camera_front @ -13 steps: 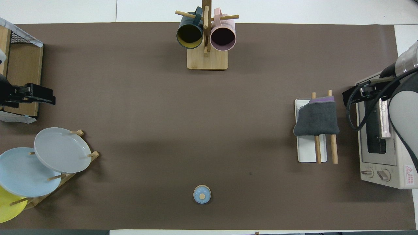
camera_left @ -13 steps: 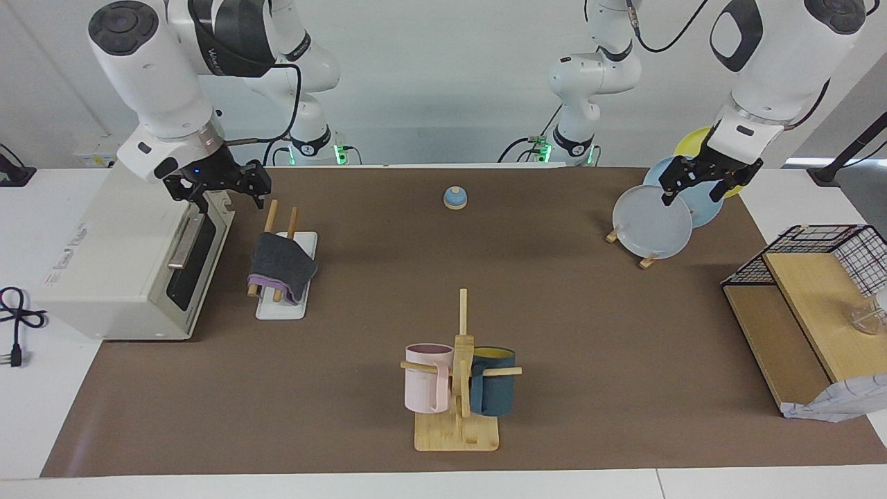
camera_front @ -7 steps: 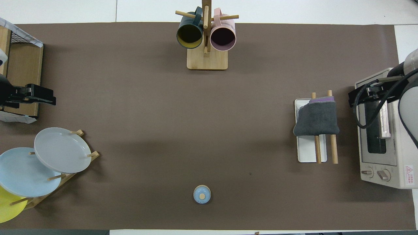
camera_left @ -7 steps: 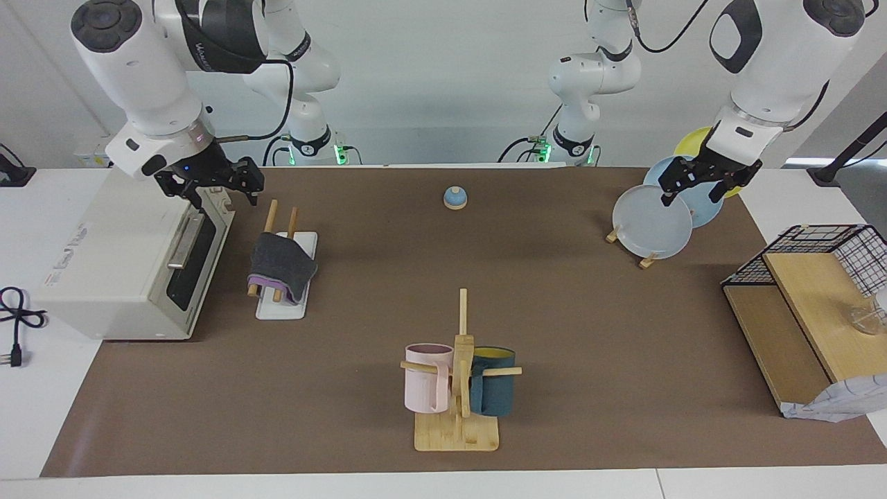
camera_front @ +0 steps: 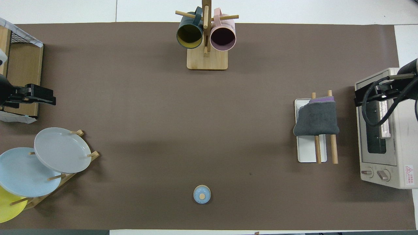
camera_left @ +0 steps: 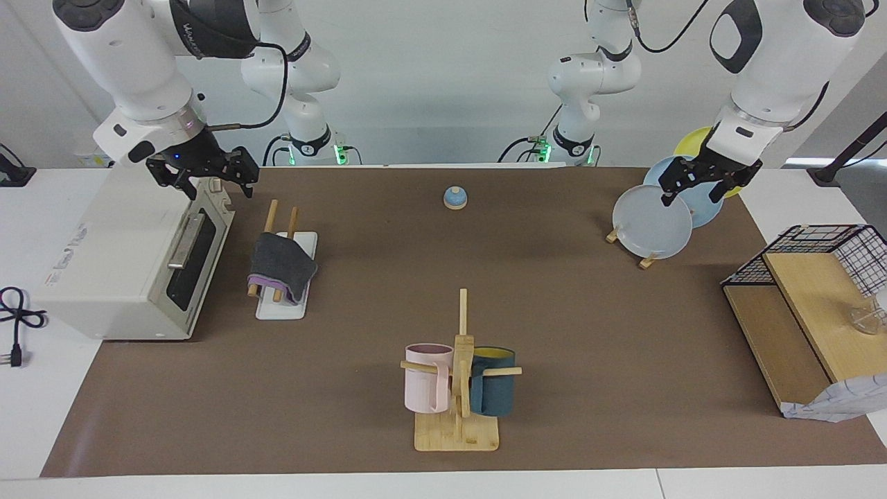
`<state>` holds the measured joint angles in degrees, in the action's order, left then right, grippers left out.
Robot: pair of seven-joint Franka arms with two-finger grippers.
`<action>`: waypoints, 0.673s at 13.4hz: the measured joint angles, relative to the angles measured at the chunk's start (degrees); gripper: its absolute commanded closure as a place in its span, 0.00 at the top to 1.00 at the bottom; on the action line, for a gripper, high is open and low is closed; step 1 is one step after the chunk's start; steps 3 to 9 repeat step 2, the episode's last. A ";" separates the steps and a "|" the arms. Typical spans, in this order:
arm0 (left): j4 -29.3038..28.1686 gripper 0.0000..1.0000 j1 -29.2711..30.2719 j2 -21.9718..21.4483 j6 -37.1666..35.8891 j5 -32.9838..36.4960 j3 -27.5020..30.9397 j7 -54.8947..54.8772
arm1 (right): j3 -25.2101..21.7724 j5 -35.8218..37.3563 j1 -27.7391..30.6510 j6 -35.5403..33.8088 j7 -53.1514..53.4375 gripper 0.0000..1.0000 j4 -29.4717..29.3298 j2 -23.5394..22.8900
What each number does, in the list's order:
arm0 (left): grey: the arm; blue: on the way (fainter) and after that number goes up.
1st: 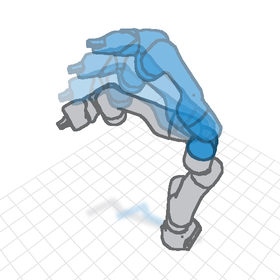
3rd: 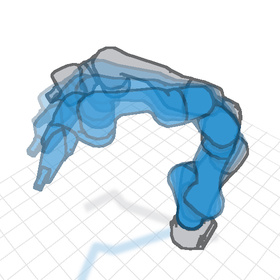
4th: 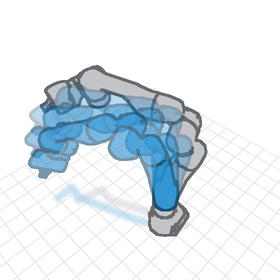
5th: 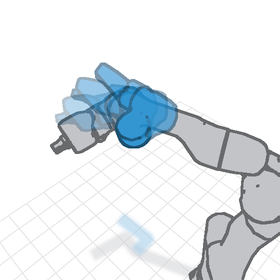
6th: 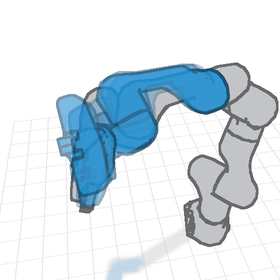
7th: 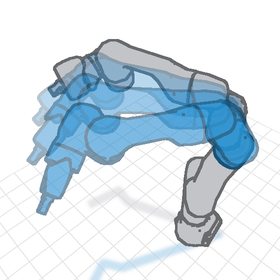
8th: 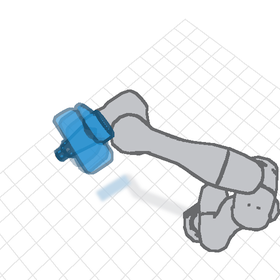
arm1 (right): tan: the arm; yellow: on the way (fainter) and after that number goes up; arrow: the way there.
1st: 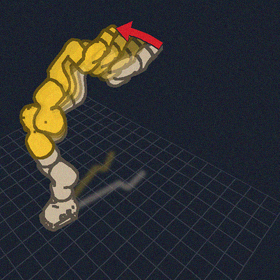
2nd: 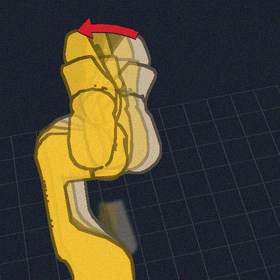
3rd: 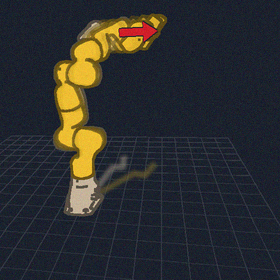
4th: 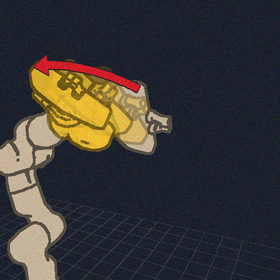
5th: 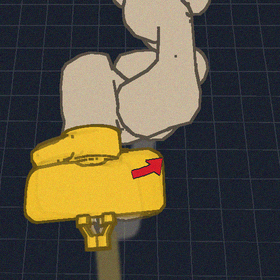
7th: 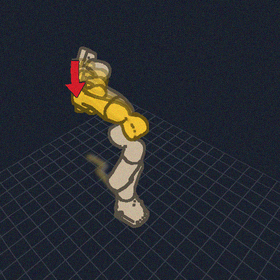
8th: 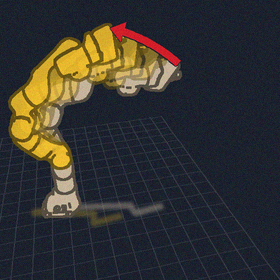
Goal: Fold towel and hang on rack
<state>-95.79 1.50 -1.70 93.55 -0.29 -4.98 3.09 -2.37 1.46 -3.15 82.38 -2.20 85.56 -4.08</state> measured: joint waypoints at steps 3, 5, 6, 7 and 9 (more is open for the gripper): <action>0.00 1.00 0.00 0.00 0.00 0.00 0.01 0.00 | 0.00 -0.06 0.00 -0.17 0.01 1.00 -0.01 0.00; 0.00 1.00 0.00 0.00 0.00 0.00 0.01 0.00 | 0.00 -0.06 0.00 -0.17 0.01 1.00 -0.01 0.00; 0.00 1.00 0.00 0.00 0.00 0.00 0.01 0.00 | 0.00 -0.06 0.00 -0.17 0.01 1.00 -0.01 0.00; 0.00 1.00 0.00 0.00 0.00 0.00 0.01 0.00 | 0.00 -0.06 0.00 -0.17 0.01 1.00 -0.01 0.00; 0.00 1.00 0.00 0.00 0.00 0.00 0.01 0.00 | 0.00 -0.06 0.00 -0.17 0.01 1.00 -0.01 0.00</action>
